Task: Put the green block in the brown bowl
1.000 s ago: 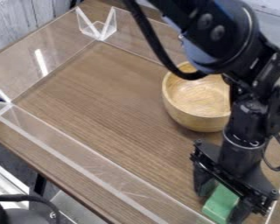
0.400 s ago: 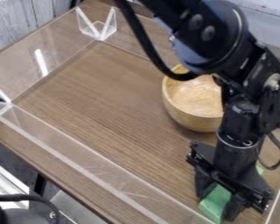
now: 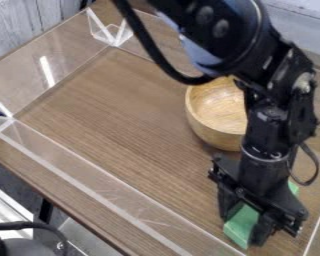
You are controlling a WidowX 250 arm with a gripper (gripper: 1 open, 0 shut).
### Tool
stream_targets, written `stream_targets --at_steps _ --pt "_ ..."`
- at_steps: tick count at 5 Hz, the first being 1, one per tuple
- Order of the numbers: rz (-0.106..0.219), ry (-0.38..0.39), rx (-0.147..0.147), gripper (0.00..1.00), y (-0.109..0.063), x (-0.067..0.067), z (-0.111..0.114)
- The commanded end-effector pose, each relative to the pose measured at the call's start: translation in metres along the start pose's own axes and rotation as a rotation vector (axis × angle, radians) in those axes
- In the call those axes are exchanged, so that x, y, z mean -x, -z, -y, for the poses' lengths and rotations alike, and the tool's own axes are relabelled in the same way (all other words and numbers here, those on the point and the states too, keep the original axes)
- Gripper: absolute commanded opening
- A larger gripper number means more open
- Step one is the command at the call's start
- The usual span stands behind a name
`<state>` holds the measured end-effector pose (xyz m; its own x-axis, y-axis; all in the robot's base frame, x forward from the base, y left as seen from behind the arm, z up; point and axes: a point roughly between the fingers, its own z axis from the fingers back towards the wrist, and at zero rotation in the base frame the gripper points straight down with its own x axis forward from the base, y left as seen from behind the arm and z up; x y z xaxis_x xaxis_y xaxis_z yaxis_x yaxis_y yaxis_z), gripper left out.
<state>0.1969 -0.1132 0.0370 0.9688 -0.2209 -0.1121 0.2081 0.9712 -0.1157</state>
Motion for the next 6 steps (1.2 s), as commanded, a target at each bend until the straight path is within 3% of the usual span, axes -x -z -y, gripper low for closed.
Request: stream_targets --at_steps 1,2,3,4,6 --pt "0.142 0.006 -0.006 0.0 -0.05 -0.01 0.0" --pt "0.226 -0.022 -0.027 0.0 -0.092 -0.019 -0.013" --pt "0.266 -0.066 -0.03 0.0 -0.115 -0.045 -0.044" --pt "0.275 -0.122 -0.03 0.0 -0.12 -0.067 -0.076" --pt "0.246 -0.125 -0.031 0.0 -0.096 -0.088 -0.082"
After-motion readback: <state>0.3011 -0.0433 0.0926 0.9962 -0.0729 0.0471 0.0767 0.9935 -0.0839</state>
